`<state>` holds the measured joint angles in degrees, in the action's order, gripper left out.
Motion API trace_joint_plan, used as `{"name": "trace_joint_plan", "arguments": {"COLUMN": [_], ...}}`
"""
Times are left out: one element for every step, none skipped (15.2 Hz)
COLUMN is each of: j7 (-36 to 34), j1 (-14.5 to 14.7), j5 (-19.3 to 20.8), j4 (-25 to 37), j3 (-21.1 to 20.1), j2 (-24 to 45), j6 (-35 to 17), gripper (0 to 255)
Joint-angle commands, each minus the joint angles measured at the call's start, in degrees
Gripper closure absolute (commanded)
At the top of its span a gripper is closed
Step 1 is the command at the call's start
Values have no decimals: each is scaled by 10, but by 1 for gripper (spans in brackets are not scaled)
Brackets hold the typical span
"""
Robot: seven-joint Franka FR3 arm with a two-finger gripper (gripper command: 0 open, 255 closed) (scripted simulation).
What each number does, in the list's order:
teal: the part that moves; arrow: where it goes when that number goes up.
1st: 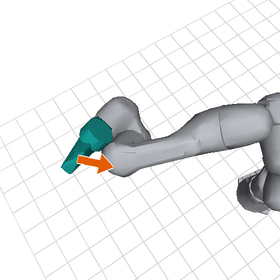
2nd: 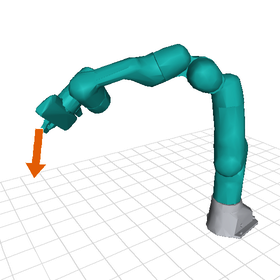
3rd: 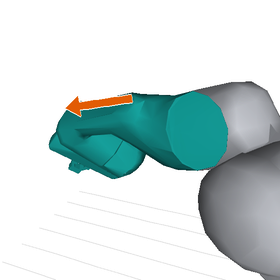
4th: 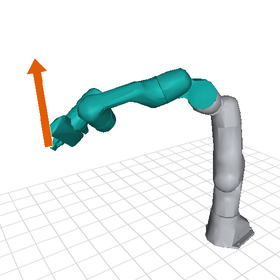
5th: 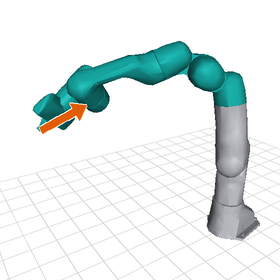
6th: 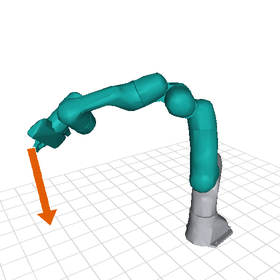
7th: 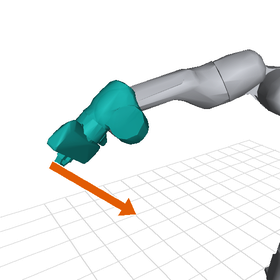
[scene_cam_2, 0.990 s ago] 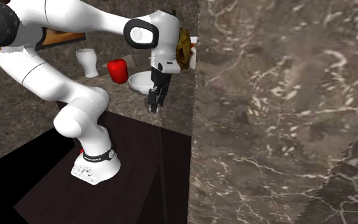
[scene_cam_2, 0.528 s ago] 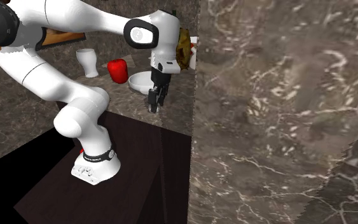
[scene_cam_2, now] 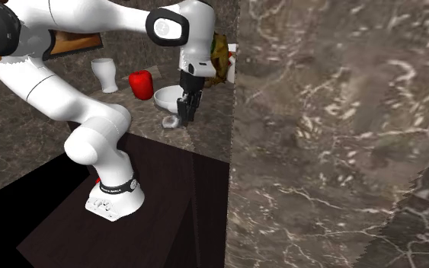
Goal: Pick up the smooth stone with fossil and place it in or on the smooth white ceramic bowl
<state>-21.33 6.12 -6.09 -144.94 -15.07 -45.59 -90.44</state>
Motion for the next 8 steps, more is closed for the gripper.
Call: {"name": "trace_joint_plan", "arguments": {"j7": [0,0,1,1,1,3,3,6], "j1": [-1,-2,-2,-3,-3,-3,-3,6], "j5": [2,3,4,5,6,6,6,-3], "j4": [17,25,33,41,49,37,37,18], "j3": [2,3,4,5,6,6,6,9], "j2": [2,3,4,5,6,2,2,-28], "j6": [15,22,29,37,44,35,35,40], "gripper": [255,255,255,255,255,255,0,0]}}
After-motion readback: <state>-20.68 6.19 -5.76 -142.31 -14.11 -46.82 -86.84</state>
